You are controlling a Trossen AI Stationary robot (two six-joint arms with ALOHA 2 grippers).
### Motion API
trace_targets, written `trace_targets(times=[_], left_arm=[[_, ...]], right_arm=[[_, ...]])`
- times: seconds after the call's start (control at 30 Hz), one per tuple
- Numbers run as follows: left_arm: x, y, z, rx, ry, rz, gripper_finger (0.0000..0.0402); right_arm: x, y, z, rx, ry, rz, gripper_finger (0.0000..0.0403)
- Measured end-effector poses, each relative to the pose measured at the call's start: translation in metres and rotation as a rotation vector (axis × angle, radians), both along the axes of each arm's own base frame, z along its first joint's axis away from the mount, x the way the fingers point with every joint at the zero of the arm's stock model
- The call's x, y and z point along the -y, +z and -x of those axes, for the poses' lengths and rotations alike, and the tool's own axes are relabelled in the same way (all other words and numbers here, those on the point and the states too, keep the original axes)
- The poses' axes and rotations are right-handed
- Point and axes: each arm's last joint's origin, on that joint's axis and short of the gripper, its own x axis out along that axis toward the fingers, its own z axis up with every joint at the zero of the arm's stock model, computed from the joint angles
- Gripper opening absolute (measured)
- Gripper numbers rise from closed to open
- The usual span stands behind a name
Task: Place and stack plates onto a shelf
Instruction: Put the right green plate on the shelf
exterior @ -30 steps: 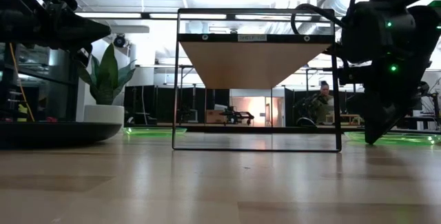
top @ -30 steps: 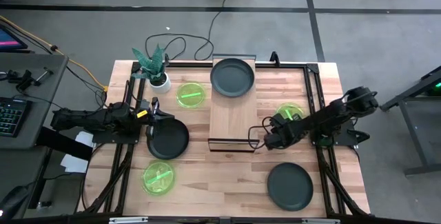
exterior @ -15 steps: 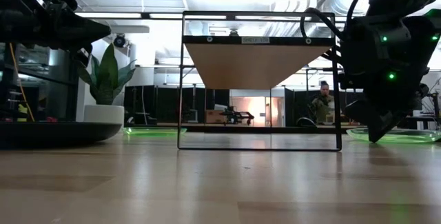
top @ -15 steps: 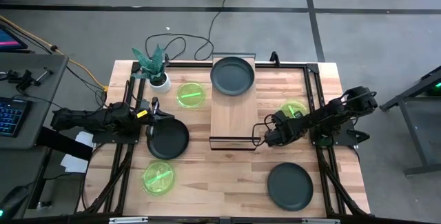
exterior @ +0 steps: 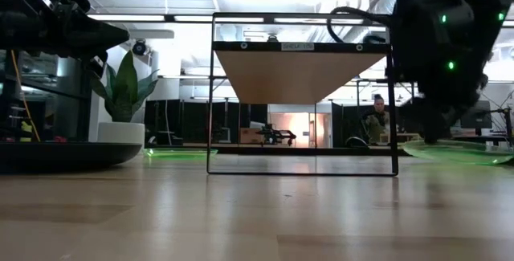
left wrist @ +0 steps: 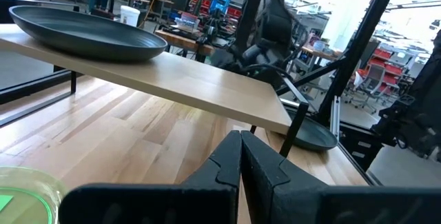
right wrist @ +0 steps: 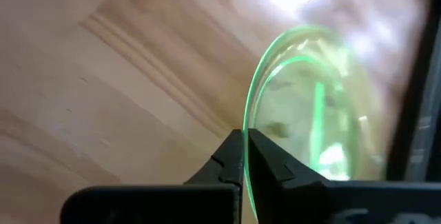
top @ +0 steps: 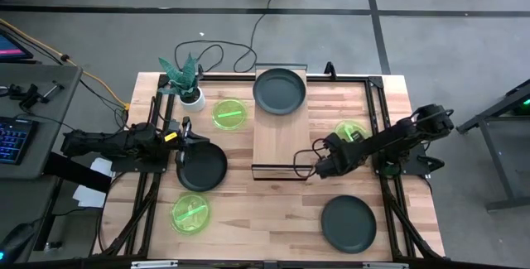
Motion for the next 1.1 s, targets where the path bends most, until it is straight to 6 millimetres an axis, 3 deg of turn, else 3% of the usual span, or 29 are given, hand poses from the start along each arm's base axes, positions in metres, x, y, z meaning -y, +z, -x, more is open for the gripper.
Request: trace_targets(times=[0.33, 0.47, 0.67, 0.87, 1.1], left_arm=[[0.0, 0.0, 0.0, 0.0, 0.0, 0.0, 0.0001], [0.0, 0.0, 0.0, 0.0, 0.0, 0.0, 0.0001], [0.0, 0.0, 0.0, 0.0, 0.0, 0.0, 0.0001], [0.0, 0.0, 0.0, 0.0, 0.0, 0.0, 0.0001], [0.0, 0.0, 0.0, 0.0, 0.0, 0.0, 0.0001]], right_arm=[[-0.014, 0.069, -0.019, -0.026, 0.061, 0.142, 0.0], [-0.016, 0.079, -0.025, 0.006, 0.06, 0.133, 0.0], [-0.019, 0.051, -0.01, -0.037, 0.032, 0.095, 0.0], [-0.017, 0.018, 0.013, 0.073, -0.06, 0.097, 0.0005], [0.001, -0.005, 0.035, 0.289, -0.122, 0.034, 0.0076]])
